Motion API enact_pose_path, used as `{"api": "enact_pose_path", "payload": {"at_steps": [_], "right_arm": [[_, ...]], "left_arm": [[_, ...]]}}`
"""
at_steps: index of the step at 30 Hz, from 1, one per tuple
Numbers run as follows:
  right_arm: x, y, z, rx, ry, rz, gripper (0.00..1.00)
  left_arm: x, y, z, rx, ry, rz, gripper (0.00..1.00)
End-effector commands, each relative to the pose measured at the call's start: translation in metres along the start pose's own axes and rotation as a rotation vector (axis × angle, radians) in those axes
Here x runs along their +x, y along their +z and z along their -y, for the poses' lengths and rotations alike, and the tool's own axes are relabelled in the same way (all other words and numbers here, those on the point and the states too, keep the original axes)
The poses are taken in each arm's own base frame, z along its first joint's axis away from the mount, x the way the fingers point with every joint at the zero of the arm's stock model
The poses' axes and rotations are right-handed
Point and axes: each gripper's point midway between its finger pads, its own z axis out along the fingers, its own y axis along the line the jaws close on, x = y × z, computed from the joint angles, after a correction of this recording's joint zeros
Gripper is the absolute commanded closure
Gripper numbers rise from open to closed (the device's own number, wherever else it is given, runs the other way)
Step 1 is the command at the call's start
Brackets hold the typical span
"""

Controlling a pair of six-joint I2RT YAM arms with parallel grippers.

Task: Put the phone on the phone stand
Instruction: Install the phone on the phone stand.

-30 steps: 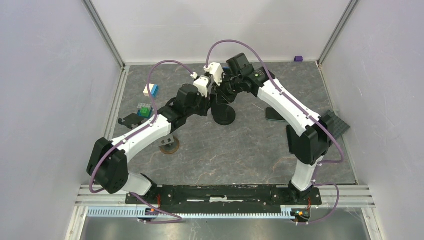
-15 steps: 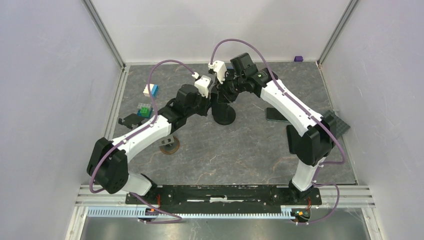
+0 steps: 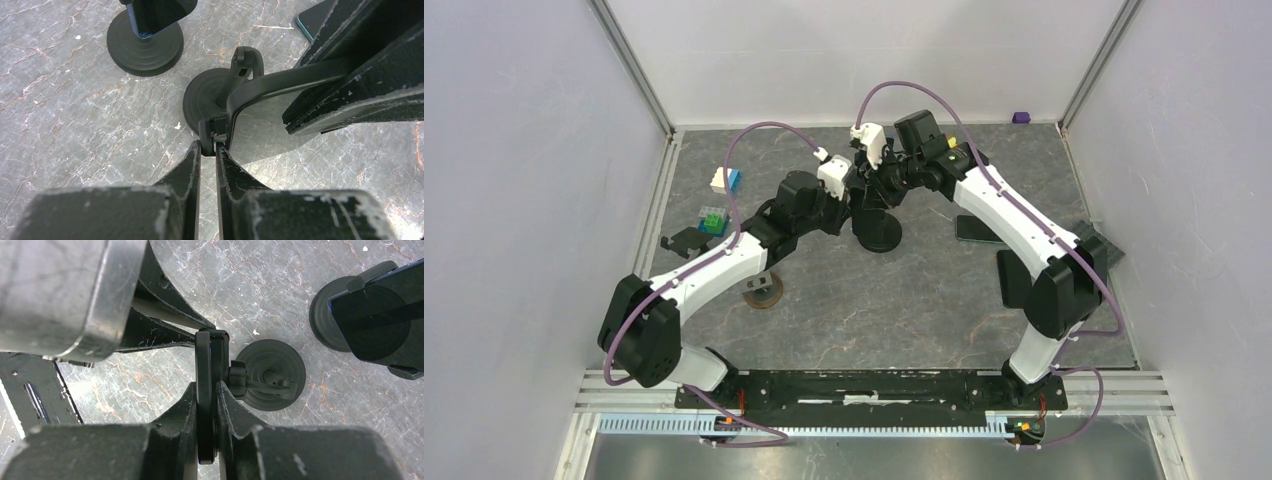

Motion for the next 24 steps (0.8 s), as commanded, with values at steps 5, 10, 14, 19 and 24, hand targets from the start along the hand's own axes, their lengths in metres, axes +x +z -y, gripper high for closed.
{"api": "enact_pose_path", "payload": {"at_steps": [5,10,14,19,24], "right_arm": [[-0.042,0.000,0.047,0.144,-0.116,0.148,1.00],[-0.041,0.000,0.046,0.136,-0.127,0.144,1.00],[-0.040,-0.001,0.046,0.134,-0.135,0.145,1.00],[-0.040,0.000,0.043,0.120,-0.141,0.147,1.00],[-0.040,-0.001,0.039,0.098,-0.147,0.150,1.00]], "left_arm": [[-0.013,-0.022,0.081,0.356,0.110,0.004,0.60],[-0.021,-0.030,0.084,0.387,0.157,0.011,0.51],[-0.019,-0.038,0.088,0.433,0.197,0.002,0.38],[-0.013,-0.045,0.093,0.492,0.205,-0.017,0.27],[-0.026,-0.051,0.066,0.413,0.189,0.023,0.25]]}}
